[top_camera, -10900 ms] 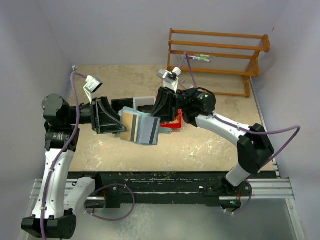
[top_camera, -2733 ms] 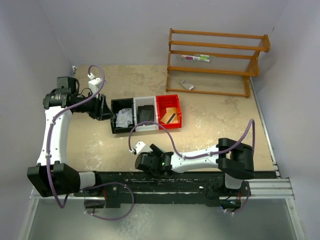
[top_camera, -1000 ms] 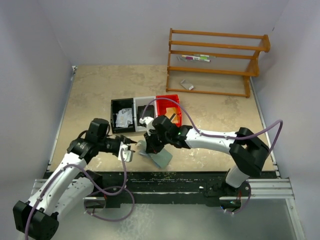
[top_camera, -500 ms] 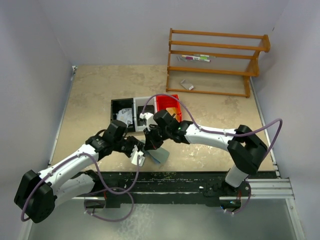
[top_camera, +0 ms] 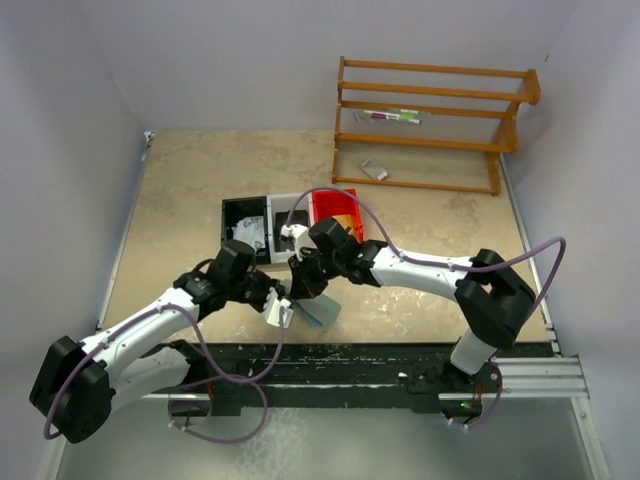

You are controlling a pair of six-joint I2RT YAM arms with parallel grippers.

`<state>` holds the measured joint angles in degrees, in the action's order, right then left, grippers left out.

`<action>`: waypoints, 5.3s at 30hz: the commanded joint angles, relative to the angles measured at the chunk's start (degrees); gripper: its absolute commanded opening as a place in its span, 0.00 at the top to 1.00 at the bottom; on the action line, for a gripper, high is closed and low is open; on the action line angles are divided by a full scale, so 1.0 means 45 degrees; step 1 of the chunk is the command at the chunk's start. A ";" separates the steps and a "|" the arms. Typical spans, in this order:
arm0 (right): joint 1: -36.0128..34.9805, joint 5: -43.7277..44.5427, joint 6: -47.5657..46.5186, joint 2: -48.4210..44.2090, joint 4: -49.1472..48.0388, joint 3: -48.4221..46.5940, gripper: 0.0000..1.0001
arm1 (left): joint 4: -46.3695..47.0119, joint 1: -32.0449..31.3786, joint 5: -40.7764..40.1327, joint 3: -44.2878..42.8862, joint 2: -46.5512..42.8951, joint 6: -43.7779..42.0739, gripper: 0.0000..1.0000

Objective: Take the credit cards out of the card holder

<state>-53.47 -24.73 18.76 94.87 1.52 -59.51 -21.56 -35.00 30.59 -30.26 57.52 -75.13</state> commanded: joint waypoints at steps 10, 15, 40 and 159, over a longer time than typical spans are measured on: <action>0.0247 0.3081 -0.0534 -0.3986 -0.4173 0.3918 0.01 | -0.2162 -0.0034 0.1103 -0.1357 0.0519 0.0932 1.00; -0.0359 0.4459 -0.1540 -0.5996 -0.6743 0.6679 0.01 | -0.1975 -0.0031 0.1230 -0.1601 0.0649 0.1908 1.00; -0.6042 1.3639 -0.3077 -0.2607 -0.6898 0.6683 0.32 | -0.2821 -0.0014 0.1443 -0.2280 0.0981 0.3125 1.00; 0.3582 0.5310 0.0703 -0.6828 0.4810 -0.5201 0.00 | -0.1919 0.5250 0.8860 -0.7423 0.1190 2.0259 0.93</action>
<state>-37.80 -14.98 19.03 73.73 33.12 -84.29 -16.10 -11.84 73.54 -57.95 60.93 28.29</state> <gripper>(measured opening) 0.992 0.242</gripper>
